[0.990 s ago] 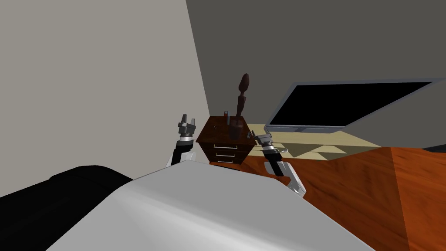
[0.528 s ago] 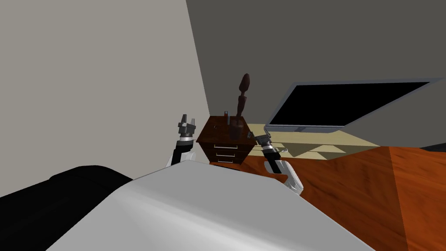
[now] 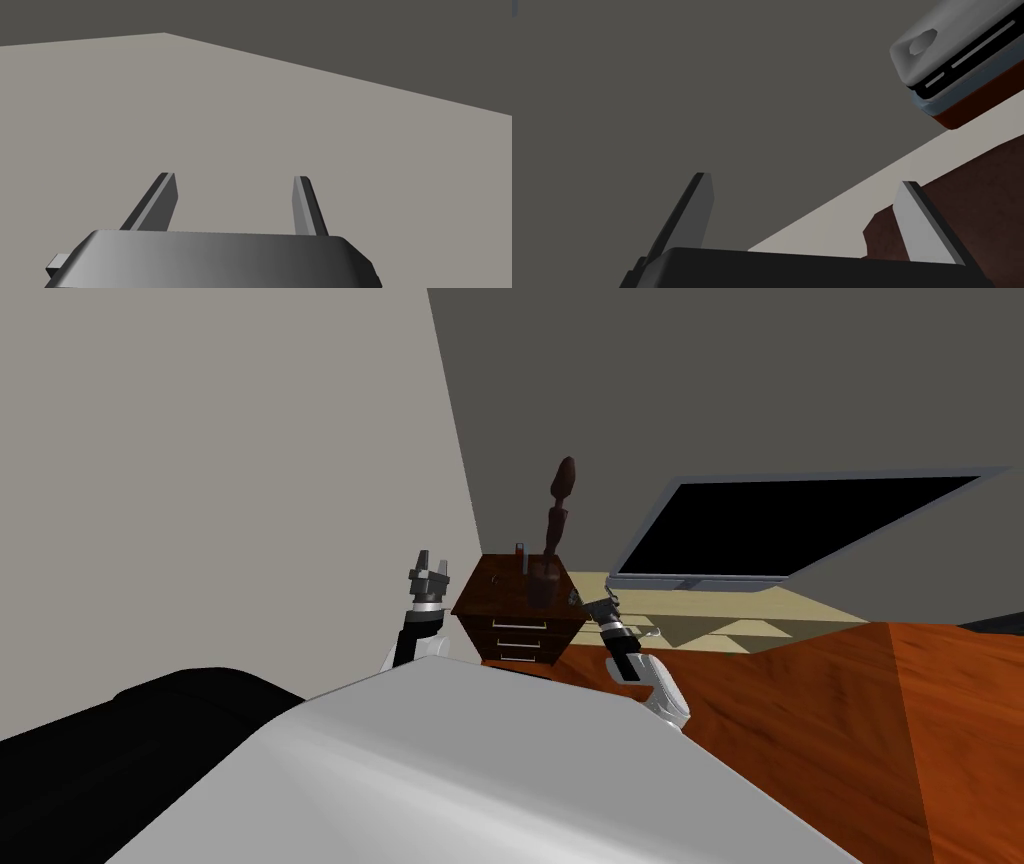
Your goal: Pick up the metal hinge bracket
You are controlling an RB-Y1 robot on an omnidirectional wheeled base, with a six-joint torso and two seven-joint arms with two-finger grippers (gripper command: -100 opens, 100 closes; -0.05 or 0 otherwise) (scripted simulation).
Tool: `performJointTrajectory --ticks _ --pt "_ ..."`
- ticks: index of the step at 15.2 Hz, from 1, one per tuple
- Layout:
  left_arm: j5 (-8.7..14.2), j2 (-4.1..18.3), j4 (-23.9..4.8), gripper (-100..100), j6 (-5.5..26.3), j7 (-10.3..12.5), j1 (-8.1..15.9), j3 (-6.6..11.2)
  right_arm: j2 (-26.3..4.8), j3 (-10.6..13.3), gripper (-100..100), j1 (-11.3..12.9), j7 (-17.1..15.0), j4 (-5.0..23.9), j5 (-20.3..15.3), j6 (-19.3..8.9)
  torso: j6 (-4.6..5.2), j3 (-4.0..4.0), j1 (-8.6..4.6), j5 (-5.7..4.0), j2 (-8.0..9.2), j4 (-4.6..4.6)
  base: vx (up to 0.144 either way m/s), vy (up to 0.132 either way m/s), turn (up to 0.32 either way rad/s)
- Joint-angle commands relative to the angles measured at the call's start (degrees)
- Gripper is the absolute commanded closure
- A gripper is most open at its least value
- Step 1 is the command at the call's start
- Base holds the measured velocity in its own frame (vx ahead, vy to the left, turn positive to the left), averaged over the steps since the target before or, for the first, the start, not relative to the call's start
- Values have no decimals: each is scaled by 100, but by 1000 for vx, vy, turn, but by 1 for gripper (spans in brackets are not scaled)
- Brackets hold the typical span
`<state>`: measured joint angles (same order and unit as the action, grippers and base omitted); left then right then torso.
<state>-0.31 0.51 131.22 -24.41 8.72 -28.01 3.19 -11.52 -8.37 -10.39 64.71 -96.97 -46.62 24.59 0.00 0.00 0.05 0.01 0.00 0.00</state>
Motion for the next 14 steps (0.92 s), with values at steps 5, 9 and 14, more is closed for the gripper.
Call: performJointTrajectory --ticks 5,9,14 --pt "0 0 0 0 0 0 0 0 102 -92 -100 134 588 289 -368 -38 0 0 0 0 0 0 -3 11 -8" --pt "0 0 0 0 0 0 0 0 208 -174 -100 255 1039 542 -670 -66 0 -1 1 0 -1 0 -1 12 -9" --pt "0 0 0 0 0 0 0 0 408 -278 -100 409 1606 861 -1049 -103 0 0 1 0 -1 0 -1 12 -8"
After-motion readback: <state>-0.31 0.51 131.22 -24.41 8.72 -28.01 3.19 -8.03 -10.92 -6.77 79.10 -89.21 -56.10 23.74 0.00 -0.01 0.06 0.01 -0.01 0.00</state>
